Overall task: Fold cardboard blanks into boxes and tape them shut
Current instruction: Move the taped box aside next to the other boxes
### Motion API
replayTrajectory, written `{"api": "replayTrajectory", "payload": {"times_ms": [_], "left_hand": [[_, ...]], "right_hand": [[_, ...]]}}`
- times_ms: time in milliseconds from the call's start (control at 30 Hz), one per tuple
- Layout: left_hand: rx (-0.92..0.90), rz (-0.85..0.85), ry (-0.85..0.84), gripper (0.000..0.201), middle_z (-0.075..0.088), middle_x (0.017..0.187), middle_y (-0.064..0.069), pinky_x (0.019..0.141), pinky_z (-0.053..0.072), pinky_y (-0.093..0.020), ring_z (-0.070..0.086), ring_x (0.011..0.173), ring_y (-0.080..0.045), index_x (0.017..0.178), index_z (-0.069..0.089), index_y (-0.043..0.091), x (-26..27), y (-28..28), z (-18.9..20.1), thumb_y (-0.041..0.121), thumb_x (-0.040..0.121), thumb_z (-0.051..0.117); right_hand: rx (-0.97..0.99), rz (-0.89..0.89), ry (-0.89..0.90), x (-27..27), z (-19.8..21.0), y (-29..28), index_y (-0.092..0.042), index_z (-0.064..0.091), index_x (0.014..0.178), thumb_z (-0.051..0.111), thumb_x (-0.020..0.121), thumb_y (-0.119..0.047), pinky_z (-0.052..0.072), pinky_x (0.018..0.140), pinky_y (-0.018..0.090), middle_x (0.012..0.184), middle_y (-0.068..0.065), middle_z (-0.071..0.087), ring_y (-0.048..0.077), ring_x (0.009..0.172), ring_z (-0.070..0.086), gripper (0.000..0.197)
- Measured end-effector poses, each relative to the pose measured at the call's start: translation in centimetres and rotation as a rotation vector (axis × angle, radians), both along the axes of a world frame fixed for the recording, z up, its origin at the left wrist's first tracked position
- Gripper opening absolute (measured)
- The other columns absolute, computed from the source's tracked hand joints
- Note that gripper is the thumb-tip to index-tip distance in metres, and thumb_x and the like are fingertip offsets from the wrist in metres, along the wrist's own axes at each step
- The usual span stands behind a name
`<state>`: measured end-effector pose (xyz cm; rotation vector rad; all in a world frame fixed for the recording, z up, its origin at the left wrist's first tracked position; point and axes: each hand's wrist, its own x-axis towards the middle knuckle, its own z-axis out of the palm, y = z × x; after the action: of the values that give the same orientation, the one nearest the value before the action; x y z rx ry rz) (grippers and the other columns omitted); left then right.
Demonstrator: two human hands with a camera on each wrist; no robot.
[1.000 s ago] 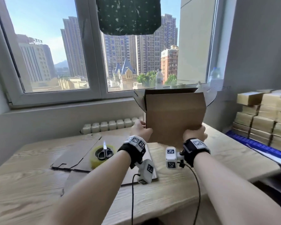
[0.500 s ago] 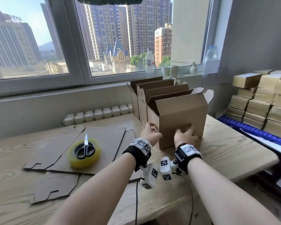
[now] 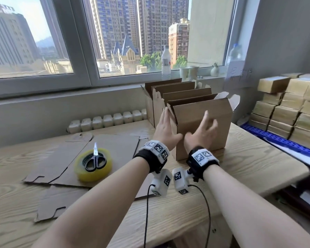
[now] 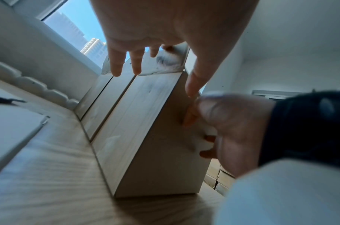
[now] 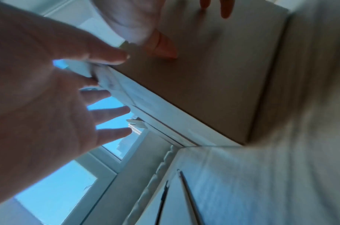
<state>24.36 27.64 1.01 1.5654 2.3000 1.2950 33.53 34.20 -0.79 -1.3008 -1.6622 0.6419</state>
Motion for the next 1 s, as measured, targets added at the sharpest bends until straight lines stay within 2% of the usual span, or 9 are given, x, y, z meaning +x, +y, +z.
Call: {"api": "replayTrajectory", "payload": {"times_ms": [100, 200, 267, 333, 467, 600, 700, 833, 1000], "left_hand": [[-0.032, -0.032, 0.080, 0.091, 0.000, 0.165, 0.001, 0.118, 0.001, -0.023, 0.000, 0.151, -0.011, 0.157, 0.001, 0.014, -0.1, 0.3, 1.1, 0.020, 0.088, 0.060], [-0.049, -0.056, 0.101, 0.084, 0.002, 0.165, 0.003, 0.120, 0.001, -0.025, 0.001, 0.151, -0.009, 0.157, 0.005, 0.017, -0.5, 0.3, 1.7, 0.017, 0.090, 0.056], [-0.074, -0.061, 0.110, 0.086, 0.003, 0.165, 0.003, 0.122, 0.003, -0.027, 0.002, 0.150, -0.009, 0.157, 0.008, 0.019, -0.8, 0.2, 2.0, 0.016, 0.088, 0.059], [-0.072, -0.063, 0.090, 0.084, 0.010, 0.164, 0.001, 0.122, 0.009, -0.030, 0.009, 0.150, -0.013, 0.155, 0.013, 0.020, -1.0, 0.2, 2.3, 0.016, 0.086, 0.061], [-0.048, -0.047, 0.038, 0.075, 0.021, 0.161, -0.004, 0.120, 0.022, -0.037, 0.023, 0.146, -0.019, 0.151, 0.019, 0.022, -0.8, 0.5, 2.6, 0.016, 0.087, 0.058], [-0.084, -0.074, 0.053, 0.088, 0.012, 0.164, -0.003, 0.121, 0.014, -0.030, 0.014, 0.150, -0.016, 0.155, 0.010, 0.018, -0.9, 0.8, 2.6, 0.018, 0.084, 0.063], [-0.122, -0.099, 0.036, 0.094, 0.000, 0.165, 0.003, 0.118, 0.011, -0.024, 0.007, 0.150, -0.011, 0.156, 0.004, 0.020, -0.6, 1.4, 2.4, 0.015, 0.083, 0.063], [-0.140, -0.105, 0.013, 0.097, -0.005, 0.165, 0.007, 0.117, 0.009, -0.021, 0.001, 0.150, -0.007, 0.156, -0.002, 0.024, -0.2, 1.2, 1.8, 0.011, 0.083, 0.060], [-0.158, -0.072, -0.033, 0.106, -0.002, 0.165, 0.009, 0.120, 0.022, -0.034, 0.010, 0.151, -0.012, 0.155, -0.007, 0.036, -0.7, -0.2, 1.4, 0.014, 0.079, 0.064]], "right_hand": [[0.069, 0.056, -0.132, -0.5, 2.6, 0.1, -0.043, 0.004, 0.154, 0.053, 0.074, 0.006, 0.023, 0.115, 0.052, 0.162, 0.011, -0.009, 0.036, 0.149, 0.001, 0.106], [0.166, 0.119, -0.438, -0.8, 4.4, 0.5, -0.045, 0.010, 0.152, 0.055, 0.076, 0.006, 0.024, 0.111, 0.066, 0.162, 0.008, -0.017, 0.039, 0.149, -0.012, 0.103], [0.114, 0.197, -0.589, -0.8, 5.6, 1.0, -0.044, 0.015, 0.151, 0.060, 0.078, -0.001, 0.018, 0.112, 0.071, 0.161, 0.006, -0.019, 0.040, 0.147, -0.019, 0.096], [0.002, 0.255, -0.648, -0.7, 6.6, 1.5, -0.041, 0.020, 0.147, 0.064, 0.077, -0.004, 0.019, 0.111, 0.072, 0.161, 0.006, -0.020, 0.040, 0.147, -0.022, 0.090], [0.001, 0.238, -0.618, -1.0, 7.3, 1.7, -0.033, 0.022, 0.130, 0.070, 0.070, -0.001, 0.033, 0.102, 0.072, 0.158, 0.007, -0.023, 0.042, 0.147, -0.018, 0.082], [0.171, 0.180, -0.510, -0.7, 6.3, 1.8, -0.028, 0.021, 0.122, 0.063, 0.066, 0.004, 0.042, 0.100, 0.063, 0.157, 0.009, -0.027, 0.044, 0.146, -0.011, 0.076], [0.264, 0.174, -0.441, 0.1, 5.1, 1.9, -0.025, 0.021, 0.126, 0.063, 0.068, 0.000, 0.032, 0.111, 0.054, 0.157, 0.013, -0.026, 0.045, 0.146, -0.009, 0.075], [0.287, 0.202, -0.388, 0.8, 4.3, 1.4, -0.027, 0.018, 0.133, 0.067, 0.069, -0.003, 0.021, 0.117, 0.054, 0.159, 0.014, -0.024, 0.045, 0.147, -0.010, 0.084], [0.283, 0.184, -0.363, 0.7, 3.8, 0.2, -0.028, 0.017, 0.144, 0.065, 0.065, 0.003, 0.024, 0.115, 0.059, 0.160, 0.015, -0.016, 0.041, 0.148, -0.004, 0.098]]}}
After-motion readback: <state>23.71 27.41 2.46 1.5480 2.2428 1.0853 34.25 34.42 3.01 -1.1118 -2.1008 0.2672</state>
